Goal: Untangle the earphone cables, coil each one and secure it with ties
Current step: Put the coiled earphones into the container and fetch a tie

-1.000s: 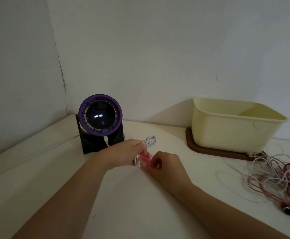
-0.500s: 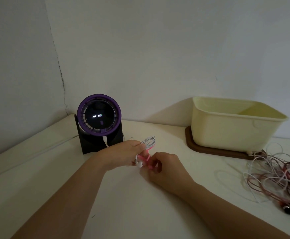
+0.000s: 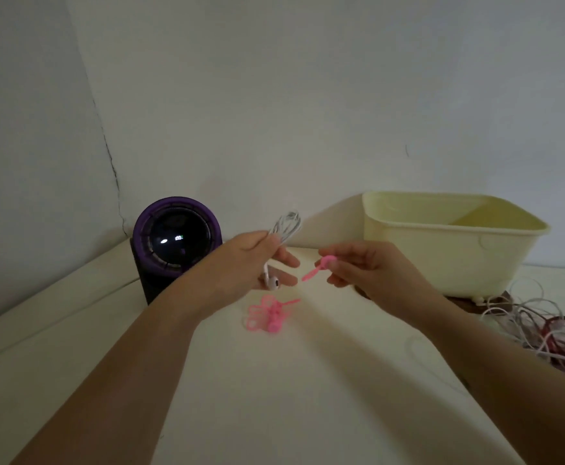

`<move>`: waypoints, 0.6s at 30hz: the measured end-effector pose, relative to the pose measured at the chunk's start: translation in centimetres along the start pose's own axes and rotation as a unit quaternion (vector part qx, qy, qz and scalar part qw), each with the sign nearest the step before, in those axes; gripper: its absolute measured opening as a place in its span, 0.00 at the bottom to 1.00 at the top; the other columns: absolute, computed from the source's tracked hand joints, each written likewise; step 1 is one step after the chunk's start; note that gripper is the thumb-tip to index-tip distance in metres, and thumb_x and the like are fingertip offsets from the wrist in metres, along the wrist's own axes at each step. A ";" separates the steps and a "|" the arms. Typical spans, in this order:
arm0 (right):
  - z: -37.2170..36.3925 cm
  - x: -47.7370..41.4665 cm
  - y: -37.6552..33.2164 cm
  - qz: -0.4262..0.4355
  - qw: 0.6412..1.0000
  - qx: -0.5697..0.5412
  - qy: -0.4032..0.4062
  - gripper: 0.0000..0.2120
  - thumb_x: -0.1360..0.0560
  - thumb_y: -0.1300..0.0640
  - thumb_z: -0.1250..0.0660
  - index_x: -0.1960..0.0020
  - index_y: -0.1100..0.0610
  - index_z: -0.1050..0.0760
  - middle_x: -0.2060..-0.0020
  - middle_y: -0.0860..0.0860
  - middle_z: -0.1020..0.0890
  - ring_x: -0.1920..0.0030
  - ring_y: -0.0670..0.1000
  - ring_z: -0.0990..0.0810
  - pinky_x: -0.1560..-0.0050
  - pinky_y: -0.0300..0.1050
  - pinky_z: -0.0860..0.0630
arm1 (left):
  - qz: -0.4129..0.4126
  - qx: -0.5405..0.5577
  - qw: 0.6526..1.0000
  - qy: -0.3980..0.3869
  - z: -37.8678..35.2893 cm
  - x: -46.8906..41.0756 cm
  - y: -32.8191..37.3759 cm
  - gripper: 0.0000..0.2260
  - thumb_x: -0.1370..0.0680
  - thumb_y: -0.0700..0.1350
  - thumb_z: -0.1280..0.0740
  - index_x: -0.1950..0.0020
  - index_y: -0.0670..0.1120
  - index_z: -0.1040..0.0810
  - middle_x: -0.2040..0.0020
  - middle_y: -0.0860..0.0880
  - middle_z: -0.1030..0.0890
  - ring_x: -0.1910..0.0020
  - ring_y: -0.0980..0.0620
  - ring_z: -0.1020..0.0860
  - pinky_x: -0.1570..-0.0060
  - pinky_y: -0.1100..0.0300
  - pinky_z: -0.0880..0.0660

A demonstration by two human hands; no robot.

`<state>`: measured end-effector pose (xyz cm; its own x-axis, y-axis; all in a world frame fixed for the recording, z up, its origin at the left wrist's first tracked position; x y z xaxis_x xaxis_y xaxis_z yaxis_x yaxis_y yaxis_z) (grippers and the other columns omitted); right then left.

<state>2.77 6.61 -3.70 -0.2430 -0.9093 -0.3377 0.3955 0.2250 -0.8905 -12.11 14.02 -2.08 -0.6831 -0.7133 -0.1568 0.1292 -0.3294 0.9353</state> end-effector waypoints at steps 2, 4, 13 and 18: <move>0.8 -0.1 -1.8 0.031 0.999 -0.014 0.007 0.05 0.26 0.63 0.32 0.52 0.56 0.20 0.68 0.44 0.16 0.67 0.40 0.20 0.63 0.30 0.26 | -0.042 0.035 0.998 0.022 -1.5 -0.5 2.2 0.15 0.17 0.45 0.47 0.58 0.42 0.26 0.54 0.49 0.18 0.61 0.52 0.17 0.59 0.60 0.22; 2.3 -0.2 -3.3 0.068 0.997 -0.016 0.027 0.05 0.26 0.63 0.32 0.54 0.56 0.19 0.66 0.44 0.15 0.65 0.42 0.19 0.60 0.33 0.24 | -0.073 0.042 0.996 0.034 -3.3 -1.5 4.1 0.15 0.17 0.45 0.47 0.60 0.44 0.27 0.56 0.49 0.19 0.63 0.52 0.19 0.55 0.55 0.21; 11.9 0.7 -6.5 0.149 0.966 0.057 0.204 0.02 0.32 0.57 0.27 0.62 0.53 0.20 0.70 0.44 0.16 0.69 0.40 0.19 0.64 0.31 0.24 | -0.175 0.035 0.979 0.098 -10.2 -4.6 10.2 0.17 0.17 0.48 0.48 0.62 0.50 0.25 0.62 0.52 0.16 0.60 0.55 0.17 0.54 0.56 0.20; 14.1 0.3 -5.7 0.113 0.975 0.044 0.187 0.05 0.32 0.59 0.27 0.57 0.56 0.19 0.71 0.46 0.17 0.72 0.40 0.21 0.67 0.29 0.27 | -0.123 0.203 0.969 0.065 -12.3 -7.2 8.9 0.18 0.17 0.46 0.47 0.61 0.44 0.24 0.64 0.49 0.16 0.60 0.52 0.17 0.55 0.54 0.21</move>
<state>12.96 0.15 5.58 -0.4412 -0.6446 -0.6244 0.5465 0.3589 -0.7567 2.83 8.66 3.49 -0.5583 -0.7244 -0.4044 -0.3371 -0.2473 0.9084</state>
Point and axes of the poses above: each hand's wrist, its own x-axis away from the middle knuckle, its own z-axis out of the back of the hand, y = z × x, the point moved 7 cm from there along -x, towards the middle knuckle
